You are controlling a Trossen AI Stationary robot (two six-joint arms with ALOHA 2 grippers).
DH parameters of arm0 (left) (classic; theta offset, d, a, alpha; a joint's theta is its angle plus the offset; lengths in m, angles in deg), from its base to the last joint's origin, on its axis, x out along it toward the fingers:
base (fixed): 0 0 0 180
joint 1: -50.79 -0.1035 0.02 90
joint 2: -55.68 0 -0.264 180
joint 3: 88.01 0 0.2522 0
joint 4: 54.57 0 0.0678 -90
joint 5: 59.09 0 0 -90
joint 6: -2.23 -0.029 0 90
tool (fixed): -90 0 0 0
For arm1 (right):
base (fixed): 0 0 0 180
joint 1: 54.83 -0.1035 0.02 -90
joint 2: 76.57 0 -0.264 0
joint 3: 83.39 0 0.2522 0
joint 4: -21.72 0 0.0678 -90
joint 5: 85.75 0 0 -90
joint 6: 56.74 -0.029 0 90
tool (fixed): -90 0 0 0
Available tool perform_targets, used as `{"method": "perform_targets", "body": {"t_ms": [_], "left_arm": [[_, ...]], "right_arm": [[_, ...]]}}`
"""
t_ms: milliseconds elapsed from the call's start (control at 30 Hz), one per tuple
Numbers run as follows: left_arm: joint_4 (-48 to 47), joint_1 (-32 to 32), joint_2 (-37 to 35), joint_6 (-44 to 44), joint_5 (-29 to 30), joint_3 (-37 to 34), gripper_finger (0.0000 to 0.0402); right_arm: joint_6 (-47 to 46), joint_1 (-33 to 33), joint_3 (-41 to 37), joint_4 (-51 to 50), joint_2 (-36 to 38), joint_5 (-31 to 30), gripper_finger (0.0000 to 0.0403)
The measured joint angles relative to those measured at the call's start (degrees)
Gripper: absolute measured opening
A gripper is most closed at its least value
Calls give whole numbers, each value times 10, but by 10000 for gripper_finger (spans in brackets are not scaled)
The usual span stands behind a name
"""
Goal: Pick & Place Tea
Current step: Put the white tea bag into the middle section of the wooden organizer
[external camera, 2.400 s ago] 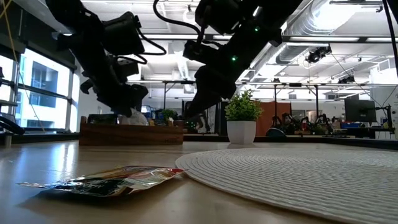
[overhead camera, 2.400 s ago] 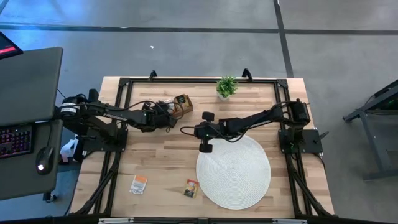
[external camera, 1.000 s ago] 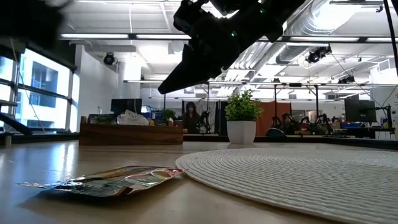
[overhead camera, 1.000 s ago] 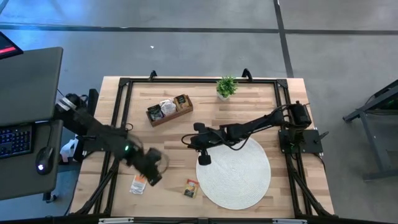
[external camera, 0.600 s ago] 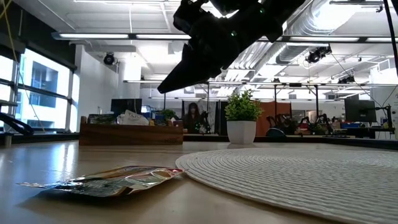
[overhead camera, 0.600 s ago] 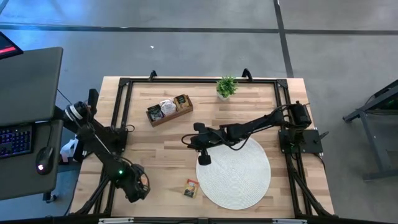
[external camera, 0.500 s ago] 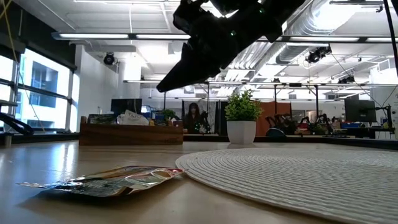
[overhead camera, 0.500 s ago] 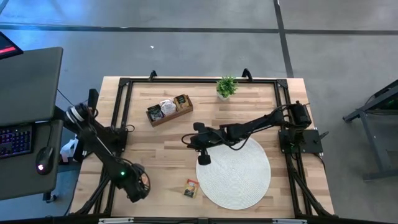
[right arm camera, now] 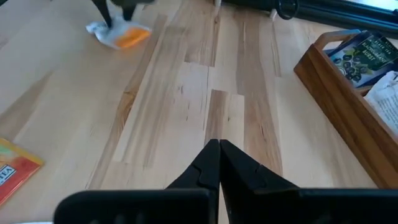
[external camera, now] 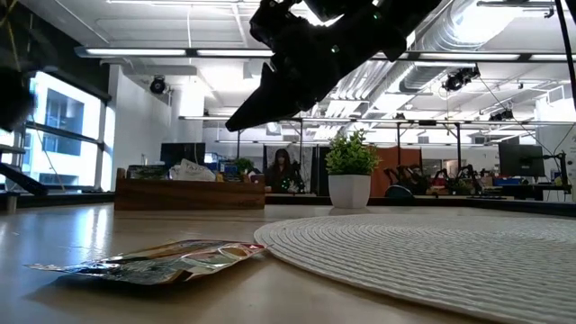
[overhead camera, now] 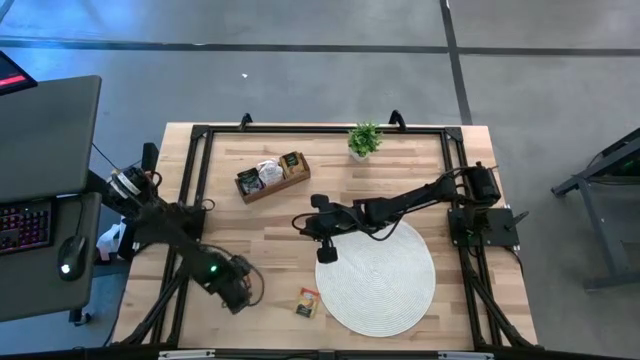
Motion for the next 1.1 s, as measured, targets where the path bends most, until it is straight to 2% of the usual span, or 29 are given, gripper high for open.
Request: {"method": "perform_targets", "body": {"t_ms": [233,433,533,733,800,933,1100], "left_arm": [[-6,-122,1,-211,33,4,54],[-19,-209,3,-370,98,49,18],[-24,-246,3,-443,126,73,13],[-25,-301,3,-588,171,129,13],[-23,-314,2,-624,185,144,12],[-22,-338,2,-669,194,157,12],[-24,-355,2,-692,201,158,12]], "right_arm": [[0,0,0,6,0,0,8],[-40,0,0,6,0,0,3],[-79,0,0,6,0,-2,2],[-122,12,0,6,0,-48,8],[-137,24,0,6,0,-37,8],[-142,57,0,9,4,6,7],[-109,82,0,3,11,-10,17]]}}
